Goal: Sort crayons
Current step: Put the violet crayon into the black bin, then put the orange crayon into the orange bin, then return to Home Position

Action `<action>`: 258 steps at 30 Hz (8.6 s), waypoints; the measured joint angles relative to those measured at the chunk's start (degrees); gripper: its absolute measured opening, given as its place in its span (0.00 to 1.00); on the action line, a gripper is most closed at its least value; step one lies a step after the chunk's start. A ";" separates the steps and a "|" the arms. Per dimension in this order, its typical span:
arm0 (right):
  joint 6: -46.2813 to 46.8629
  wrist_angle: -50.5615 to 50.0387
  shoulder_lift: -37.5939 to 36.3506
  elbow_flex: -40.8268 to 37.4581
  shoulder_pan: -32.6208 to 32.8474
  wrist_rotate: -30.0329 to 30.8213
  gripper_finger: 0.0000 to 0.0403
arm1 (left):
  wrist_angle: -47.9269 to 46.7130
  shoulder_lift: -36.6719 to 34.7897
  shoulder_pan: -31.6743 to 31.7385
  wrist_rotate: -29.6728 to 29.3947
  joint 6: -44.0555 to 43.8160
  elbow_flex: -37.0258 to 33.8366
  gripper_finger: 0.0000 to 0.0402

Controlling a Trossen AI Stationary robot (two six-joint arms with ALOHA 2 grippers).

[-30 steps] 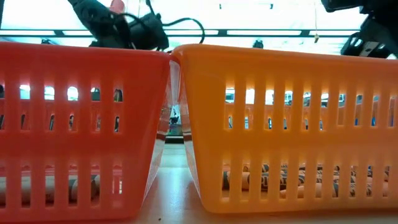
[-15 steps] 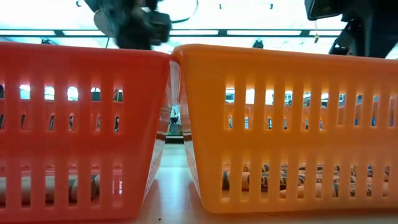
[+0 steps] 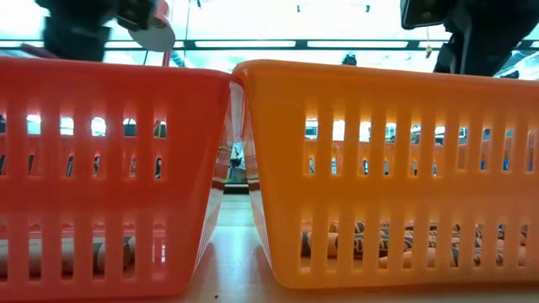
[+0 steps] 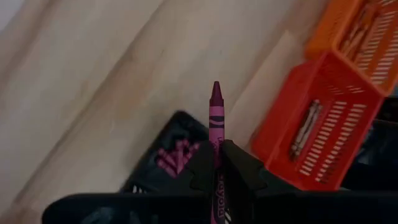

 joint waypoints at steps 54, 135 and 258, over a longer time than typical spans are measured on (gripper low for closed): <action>-1.31 13.99 9.86 -0.22 -25.09 1.43 0.27 | 14.37 5.88 -19.00 -8.83 -31.51 -8.96 0.38; -11.87 2.41 21.30 8.36 -15.84 -0.35 0.08 | 33.09 11.70 8.91 -8.49 38.71 -2.84 0.36; -15.49 24.92 -64.01 -24.85 -42.13 3.67 0.27 | 21.71 -68.10 37.14 -12.30 23.75 -23.61 0.35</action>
